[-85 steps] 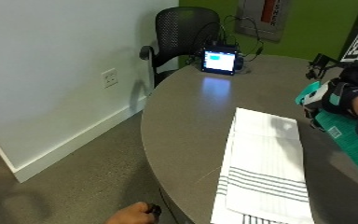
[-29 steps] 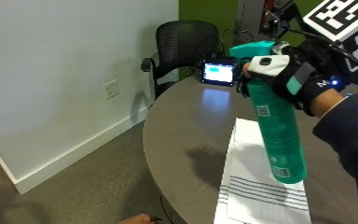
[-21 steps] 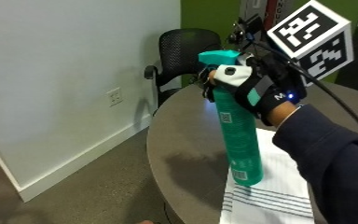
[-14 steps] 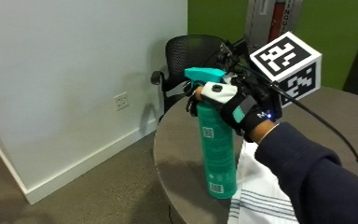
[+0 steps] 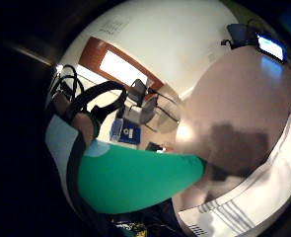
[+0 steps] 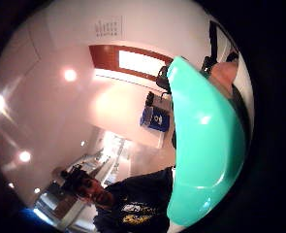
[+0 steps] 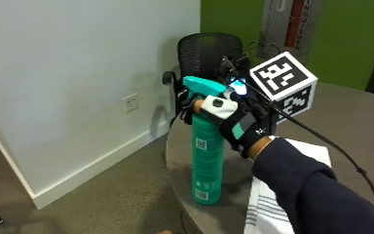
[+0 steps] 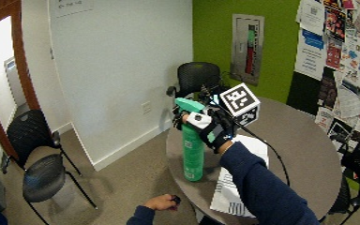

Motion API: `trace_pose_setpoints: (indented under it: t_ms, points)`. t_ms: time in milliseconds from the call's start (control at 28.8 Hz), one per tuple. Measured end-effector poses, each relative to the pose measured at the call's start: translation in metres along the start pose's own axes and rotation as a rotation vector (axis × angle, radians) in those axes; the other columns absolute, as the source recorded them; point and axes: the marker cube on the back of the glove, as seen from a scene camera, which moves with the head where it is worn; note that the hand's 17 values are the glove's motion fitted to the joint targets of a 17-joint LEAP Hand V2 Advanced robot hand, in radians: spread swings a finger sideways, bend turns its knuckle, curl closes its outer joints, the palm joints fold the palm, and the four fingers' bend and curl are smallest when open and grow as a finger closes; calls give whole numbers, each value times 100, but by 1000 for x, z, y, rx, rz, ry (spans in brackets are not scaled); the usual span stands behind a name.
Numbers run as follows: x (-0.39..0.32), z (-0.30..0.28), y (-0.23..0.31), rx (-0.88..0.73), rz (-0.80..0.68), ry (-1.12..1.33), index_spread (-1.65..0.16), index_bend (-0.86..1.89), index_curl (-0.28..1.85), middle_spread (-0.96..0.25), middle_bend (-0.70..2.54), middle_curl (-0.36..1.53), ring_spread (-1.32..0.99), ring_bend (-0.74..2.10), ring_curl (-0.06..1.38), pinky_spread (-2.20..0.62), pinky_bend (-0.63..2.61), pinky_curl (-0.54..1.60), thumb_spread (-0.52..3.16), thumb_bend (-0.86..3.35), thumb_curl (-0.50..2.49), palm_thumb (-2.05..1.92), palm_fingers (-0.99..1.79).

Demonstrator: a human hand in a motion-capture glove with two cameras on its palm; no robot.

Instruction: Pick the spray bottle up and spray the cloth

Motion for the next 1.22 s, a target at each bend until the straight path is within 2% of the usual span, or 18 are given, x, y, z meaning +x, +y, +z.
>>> trace_pose_setpoints:
  t_ms: [382, 799, 1007, 1215]
  points:
    - [-26, -1, -23, 11, -77, 35, -27, 11, 34, -13, 58, 49, -21, 57, 46, -24, 49, 38, 44, -3, 80, 101, 123]
    - [-37, 6, -24, -143, -69, 125, -29, 3, 29, -14, 56, 49, -21, 60, 46, -26, 56, 40, 59, -3, 77, 98, 117]
    - [-28, 4, -19, -217, -54, 158, -35, -12, 15, -13, 62, 50, -20, 66, 47, -19, 56, 40, 79, -5, 71, 84, 93]
    - [-15, -14, -1, -300, -39, 181, -39, 0, 11, -10, 53, 47, -17, 58, 46, -6, 59, 42, 94, -7, 63, 70, 56]
